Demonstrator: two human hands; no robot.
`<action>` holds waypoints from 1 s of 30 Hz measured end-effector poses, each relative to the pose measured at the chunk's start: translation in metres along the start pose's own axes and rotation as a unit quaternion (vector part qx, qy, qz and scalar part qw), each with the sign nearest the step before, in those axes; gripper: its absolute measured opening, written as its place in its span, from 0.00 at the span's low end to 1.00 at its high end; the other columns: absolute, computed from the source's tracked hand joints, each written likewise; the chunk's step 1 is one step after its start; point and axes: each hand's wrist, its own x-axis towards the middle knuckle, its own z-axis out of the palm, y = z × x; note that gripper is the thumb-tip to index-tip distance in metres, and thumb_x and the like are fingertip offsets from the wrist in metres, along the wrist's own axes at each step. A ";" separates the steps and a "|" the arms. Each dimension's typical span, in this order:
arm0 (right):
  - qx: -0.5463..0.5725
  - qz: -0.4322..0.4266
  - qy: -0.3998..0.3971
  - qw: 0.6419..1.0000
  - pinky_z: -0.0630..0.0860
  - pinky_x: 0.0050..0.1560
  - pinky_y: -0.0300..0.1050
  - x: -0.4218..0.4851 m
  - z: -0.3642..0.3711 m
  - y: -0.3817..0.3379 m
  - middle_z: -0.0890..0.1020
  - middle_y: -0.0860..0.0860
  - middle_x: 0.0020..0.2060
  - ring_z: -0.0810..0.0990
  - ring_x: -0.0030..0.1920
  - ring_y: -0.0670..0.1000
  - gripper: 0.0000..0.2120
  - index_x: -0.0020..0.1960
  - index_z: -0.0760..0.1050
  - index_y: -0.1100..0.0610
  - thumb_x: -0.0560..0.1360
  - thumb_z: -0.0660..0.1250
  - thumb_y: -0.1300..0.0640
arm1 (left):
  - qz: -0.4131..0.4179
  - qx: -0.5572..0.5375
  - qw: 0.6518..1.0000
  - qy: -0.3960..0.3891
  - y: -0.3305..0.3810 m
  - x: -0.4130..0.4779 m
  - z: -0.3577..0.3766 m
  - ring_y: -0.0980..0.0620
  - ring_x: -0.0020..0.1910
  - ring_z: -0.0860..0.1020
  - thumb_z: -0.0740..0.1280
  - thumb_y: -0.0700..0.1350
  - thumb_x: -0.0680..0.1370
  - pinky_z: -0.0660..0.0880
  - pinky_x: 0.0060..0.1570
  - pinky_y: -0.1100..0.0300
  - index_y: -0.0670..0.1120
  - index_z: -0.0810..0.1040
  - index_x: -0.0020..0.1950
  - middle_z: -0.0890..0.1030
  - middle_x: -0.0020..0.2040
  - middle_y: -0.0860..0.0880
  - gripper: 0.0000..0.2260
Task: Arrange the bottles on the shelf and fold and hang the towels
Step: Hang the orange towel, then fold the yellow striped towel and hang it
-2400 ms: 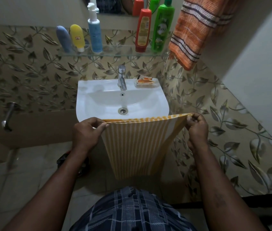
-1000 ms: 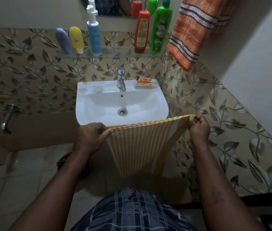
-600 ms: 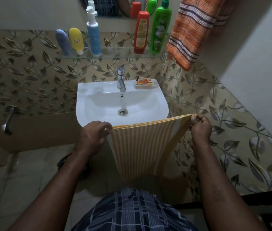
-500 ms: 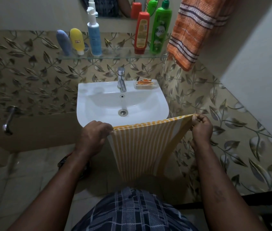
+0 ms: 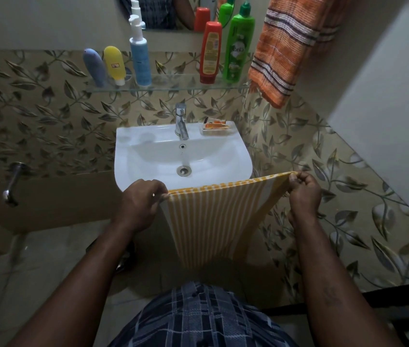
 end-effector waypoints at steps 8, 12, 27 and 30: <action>-0.020 -0.006 -0.010 1.000 0.83 0.59 0.61 -0.004 0.000 0.002 0.86 0.52 0.49 0.83 0.49 0.52 0.04 0.53 0.82 0.50 0.79 0.71 0.56 | -0.020 0.094 0.995 -0.029 -0.003 0.001 0.013 0.38 0.39 0.76 0.71 0.38 0.75 0.75 0.39 0.49 0.43 0.85 0.48 0.81 0.40 0.44 0.04; -0.020 -0.008 -0.017 1.000 0.83 0.58 0.61 -0.005 0.000 0.000 0.86 0.53 0.50 0.83 0.51 0.53 0.04 0.54 0.82 0.50 0.79 0.70 0.56 | -0.064 0.050 0.997 0.000 0.002 -0.001 0.013 0.39 0.42 0.76 0.63 0.45 0.79 0.72 0.41 0.47 0.42 0.81 0.47 0.80 0.43 0.42 0.09; -0.017 0.018 -0.003 1.000 0.83 0.55 0.57 -0.008 -0.001 0.000 0.85 0.52 0.48 0.83 0.49 0.54 0.06 0.55 0.83 0.52 0.80 0.70 0.59 | -0.121 -0.163 0.977 0.064 0.017 -0.008 -0.006 0.68 0.44 0.82 0.77 0.43 0.77 0.73 0.41 0.71 0.54 0.84 0.50 0.84 0.39 0.59 0.06; -0.021 0.024 -0.003 0.999 0.84 0.57 0.57 -0.008 0.000 -0.001 0.86 0.52 0.49 0.83 0.49 0.52 0.06 0.56 0.83 0.53 0.80 0.70 0.59 | -0.109 -0.150 0.980 0.068 0.013 -0.006 -0.007 0.69 0.43 0.81 0.78 0.43 0.76 0.71 0.41 0.75 0.50 0.87 0.50 0.85 0.41 0.60 0.05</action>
